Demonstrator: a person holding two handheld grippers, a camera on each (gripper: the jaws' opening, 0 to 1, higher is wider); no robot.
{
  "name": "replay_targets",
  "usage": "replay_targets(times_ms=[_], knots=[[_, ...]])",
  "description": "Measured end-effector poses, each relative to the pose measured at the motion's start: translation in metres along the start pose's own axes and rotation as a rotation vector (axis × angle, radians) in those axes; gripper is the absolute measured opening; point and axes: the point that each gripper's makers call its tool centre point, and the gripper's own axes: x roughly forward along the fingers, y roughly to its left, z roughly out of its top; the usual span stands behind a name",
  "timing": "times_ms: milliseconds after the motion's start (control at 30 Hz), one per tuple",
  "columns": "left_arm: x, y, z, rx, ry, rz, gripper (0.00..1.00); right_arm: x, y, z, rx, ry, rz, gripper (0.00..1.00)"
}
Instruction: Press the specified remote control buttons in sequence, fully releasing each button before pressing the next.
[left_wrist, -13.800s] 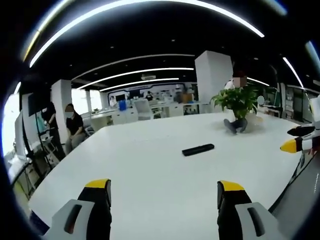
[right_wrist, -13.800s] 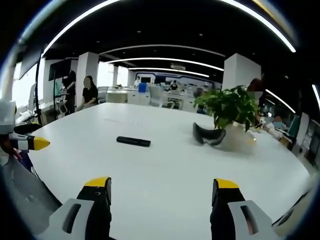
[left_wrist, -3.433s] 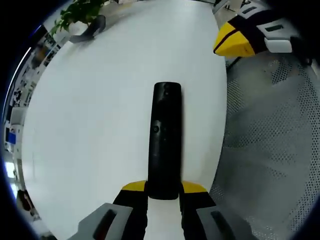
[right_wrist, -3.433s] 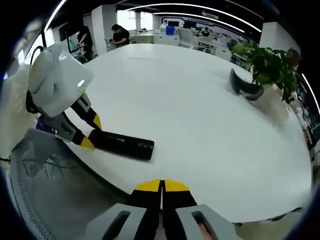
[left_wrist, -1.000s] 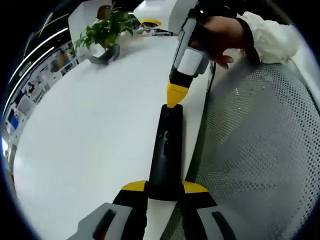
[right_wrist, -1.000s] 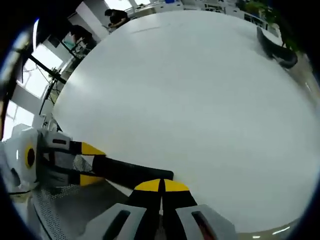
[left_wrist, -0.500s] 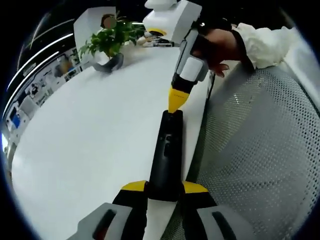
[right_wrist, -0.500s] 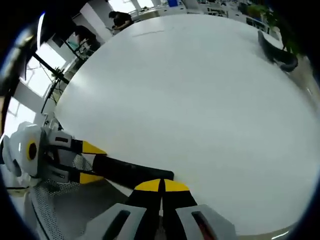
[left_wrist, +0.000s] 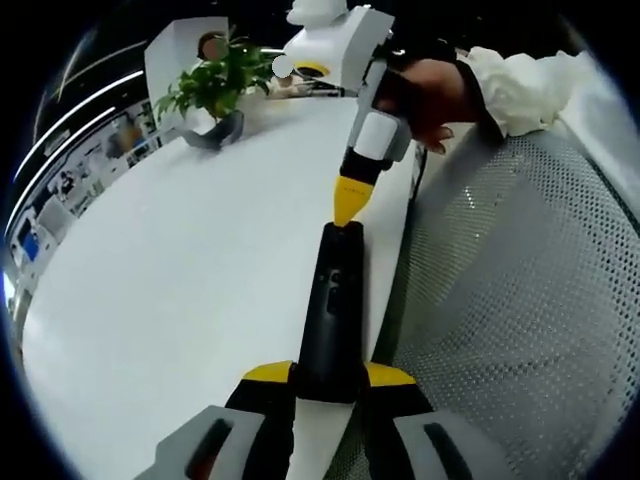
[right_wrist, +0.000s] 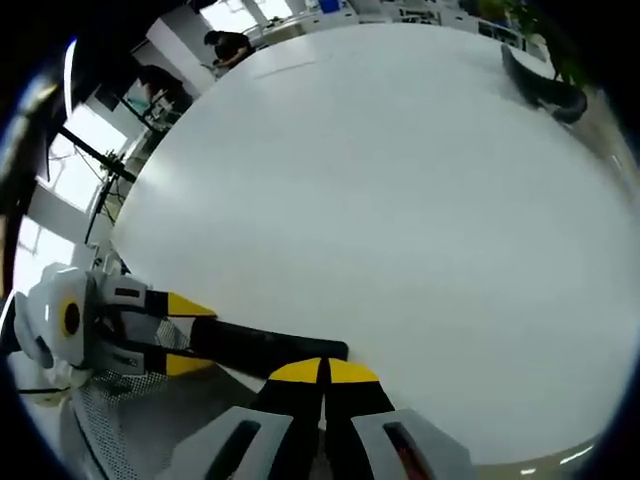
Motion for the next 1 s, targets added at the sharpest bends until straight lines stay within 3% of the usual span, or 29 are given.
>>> replay_targets(times_ms=[167, 467, 633, 833, 1000], knots=[[0.0014, -0.0016, 0.0021, 0.004, -0.009, -0.005, 0.24, 0.0010, 0.0073, 0.0020, 0.016, -0.006, 0.046, 0.00], [0.0025, -0.0023, 0.0032, -0.013, -0.014, -0.011, 0.24, 0.0025, 0.0078, 0.0019, 0.007, 0.001, 0.052, 0.00], [0.0024, -0.0025, 0.0034, -0.011, -0.012, -0.006, 0.24, 0.0013, 0.0067, 0.0017, 0.045, 0.001, 0.075, 0.00], [0.0023, -0.0028, 0.0034, -0.001, -0.010, -0.002, 0.24, 0.0026, 0.0097, 0.0005, -0.026, 0.003, 0.046, 0.00], [0.0023, -0.0027, 0.0034, -0.007, -0.012, -0.004, 0.24, 0.0031, 0.0081, 0.0010, -0.024, -0.003, 0.041, 0.00]])
